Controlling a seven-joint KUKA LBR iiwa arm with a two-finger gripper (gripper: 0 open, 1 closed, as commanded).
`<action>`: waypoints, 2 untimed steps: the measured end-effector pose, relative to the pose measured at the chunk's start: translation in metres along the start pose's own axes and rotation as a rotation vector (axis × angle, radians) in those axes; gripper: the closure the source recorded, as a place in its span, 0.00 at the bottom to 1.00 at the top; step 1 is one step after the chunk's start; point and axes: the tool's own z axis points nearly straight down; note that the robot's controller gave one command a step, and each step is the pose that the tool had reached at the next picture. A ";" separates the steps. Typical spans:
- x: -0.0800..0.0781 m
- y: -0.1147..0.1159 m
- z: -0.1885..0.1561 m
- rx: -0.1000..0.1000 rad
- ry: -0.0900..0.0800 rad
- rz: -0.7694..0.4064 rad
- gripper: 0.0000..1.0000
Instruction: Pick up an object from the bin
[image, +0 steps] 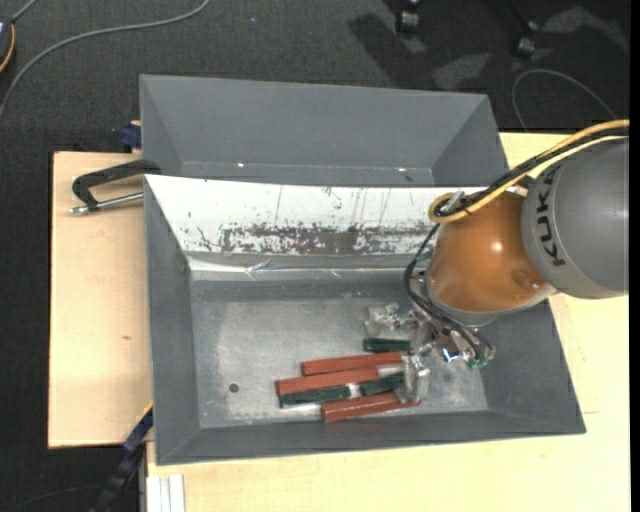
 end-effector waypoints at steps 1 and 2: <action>-0.002 0.000 -0.002 0.002 -0.004 0.001 1.00; -0.019 -0.004 -0.172 0.003 -0.008 0.063 1.00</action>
Offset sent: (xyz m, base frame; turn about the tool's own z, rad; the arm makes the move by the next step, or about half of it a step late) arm 0.0000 0.0000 0.0000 0.0000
